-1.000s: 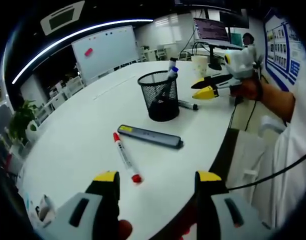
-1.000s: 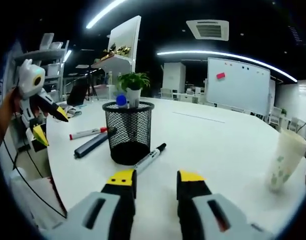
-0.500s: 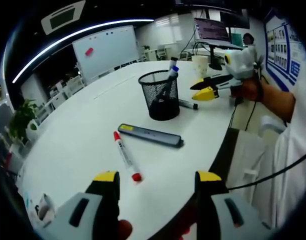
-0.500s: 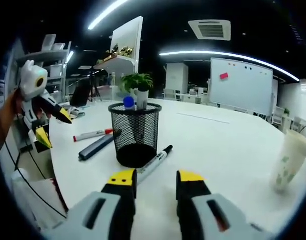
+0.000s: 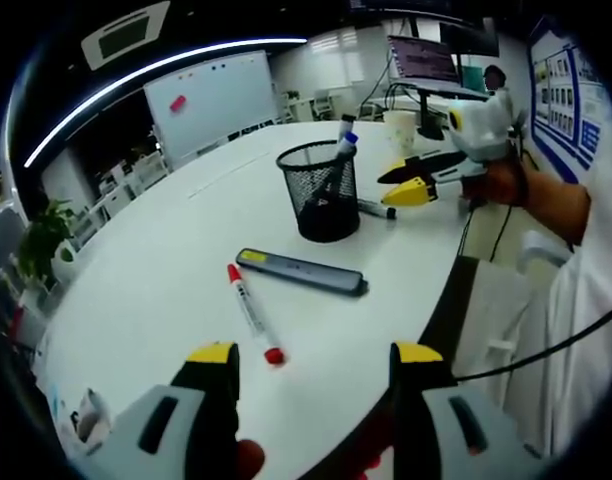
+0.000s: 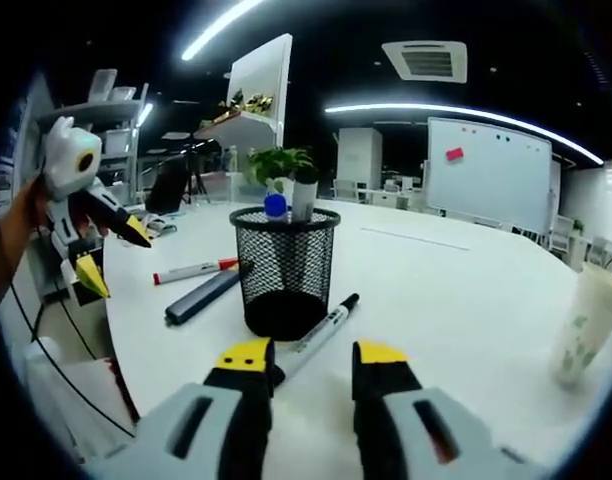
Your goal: Place the scattered laser pointers and whiteboard markers into the pen holder and stack the scattered paper cups together
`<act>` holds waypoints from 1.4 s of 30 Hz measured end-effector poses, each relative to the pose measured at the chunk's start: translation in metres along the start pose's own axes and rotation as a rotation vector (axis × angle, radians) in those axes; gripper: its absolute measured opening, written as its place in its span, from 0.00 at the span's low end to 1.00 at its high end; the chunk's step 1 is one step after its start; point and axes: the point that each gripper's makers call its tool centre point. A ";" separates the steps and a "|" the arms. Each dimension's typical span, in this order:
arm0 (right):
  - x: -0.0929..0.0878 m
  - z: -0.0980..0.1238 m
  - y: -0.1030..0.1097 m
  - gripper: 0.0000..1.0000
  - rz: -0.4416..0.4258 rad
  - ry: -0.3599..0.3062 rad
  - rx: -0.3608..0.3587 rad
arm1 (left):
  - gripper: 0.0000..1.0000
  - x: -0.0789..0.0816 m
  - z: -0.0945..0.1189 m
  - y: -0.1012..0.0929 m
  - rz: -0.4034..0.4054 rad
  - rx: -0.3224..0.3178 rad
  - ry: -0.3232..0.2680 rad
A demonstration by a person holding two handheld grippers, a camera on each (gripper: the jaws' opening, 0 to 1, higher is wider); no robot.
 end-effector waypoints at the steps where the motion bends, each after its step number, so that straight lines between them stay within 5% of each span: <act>1: 0.000 0.000 0.001 0.31 0.000 0.000 0.002 | 0.60 0.000 0.000 0.000 0.000 0.000 0.001; 42: -0.013 -0.014 0.009 0.29 -0.008 0.053 -0.010 | 0.60 -0.005 0.000 0.005 0.010 0.003 -0.003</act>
Point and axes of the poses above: the point that each gripper's makers call its tool centre point, and the gripper's own axes: z roughly backward along the fingers, y roughly to its left, x roughly out of its top, and after that the axes turned 7 degrees about -x, right-handed
